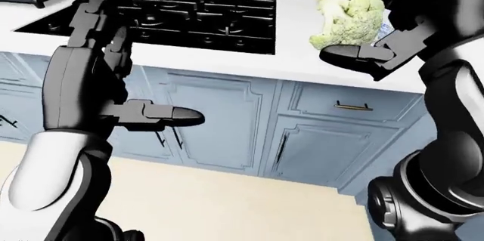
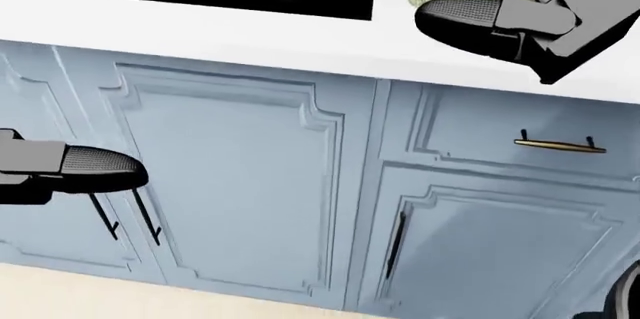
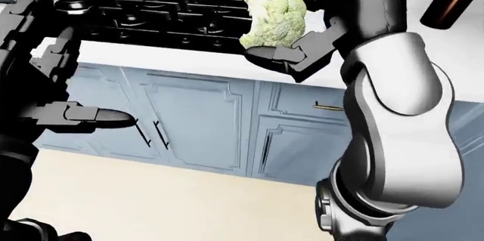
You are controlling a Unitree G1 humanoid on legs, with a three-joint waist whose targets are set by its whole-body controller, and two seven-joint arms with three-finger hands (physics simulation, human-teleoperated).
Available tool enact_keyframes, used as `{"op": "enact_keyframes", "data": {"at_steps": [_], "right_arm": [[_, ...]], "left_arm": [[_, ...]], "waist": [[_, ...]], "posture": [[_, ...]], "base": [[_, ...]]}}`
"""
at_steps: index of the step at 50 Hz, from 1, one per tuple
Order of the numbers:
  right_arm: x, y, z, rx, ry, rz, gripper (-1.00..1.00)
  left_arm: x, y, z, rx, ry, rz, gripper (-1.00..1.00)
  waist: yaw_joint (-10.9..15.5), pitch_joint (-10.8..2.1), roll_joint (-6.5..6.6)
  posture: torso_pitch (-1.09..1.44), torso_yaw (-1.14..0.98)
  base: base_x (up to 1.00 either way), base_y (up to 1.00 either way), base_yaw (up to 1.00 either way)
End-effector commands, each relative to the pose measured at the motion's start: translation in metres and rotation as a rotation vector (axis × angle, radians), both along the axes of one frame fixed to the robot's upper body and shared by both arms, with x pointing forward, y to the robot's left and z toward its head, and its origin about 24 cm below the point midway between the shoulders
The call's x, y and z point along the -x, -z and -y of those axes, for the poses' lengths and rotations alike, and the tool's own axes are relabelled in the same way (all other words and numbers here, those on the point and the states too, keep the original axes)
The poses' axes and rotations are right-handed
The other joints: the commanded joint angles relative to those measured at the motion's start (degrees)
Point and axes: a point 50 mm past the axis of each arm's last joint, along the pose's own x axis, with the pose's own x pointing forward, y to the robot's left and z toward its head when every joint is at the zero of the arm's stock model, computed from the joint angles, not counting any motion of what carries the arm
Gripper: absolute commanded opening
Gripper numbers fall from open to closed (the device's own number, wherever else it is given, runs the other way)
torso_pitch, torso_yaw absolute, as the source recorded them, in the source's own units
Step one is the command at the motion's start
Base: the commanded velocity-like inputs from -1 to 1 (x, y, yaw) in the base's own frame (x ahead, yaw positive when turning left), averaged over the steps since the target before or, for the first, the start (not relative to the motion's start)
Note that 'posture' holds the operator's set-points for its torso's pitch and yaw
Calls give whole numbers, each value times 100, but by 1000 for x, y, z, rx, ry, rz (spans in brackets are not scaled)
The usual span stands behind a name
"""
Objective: Place the broccoli on the top rack of the oven.
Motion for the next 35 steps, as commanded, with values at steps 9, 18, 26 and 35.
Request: {"op": "enact_keyframes", "data": {"at_steps": [9, 18, 26, 35], "right_arm": [[8, -12, -1, -40, -2, 93, -100], [11, -19, -4, -97, -39, 116, -100], [11, -18, -9, -97, -58, 117, -100], [13, -19, -19, -91, -96, 125, -100]], "left_arm": [[4, -8, 0, -8, 4, 55, 100], [4, -9, -2, -11, -3, 56, 100], [3, -7, -1, -9, 2, 53, 100], [4, -12, -1, -10, -2, 57, 100]], "waist": [[-130, -410, 457], [-158, -333, 513], [-235, -334, 79], [-159, -209, 566]], "posture": [[0, 0], [0, 0], [0, 0], [0, 0]], "base": [[0, 0, 0], [0, 0, -46], [0, 0, -87], [0, 0, -88]]}}
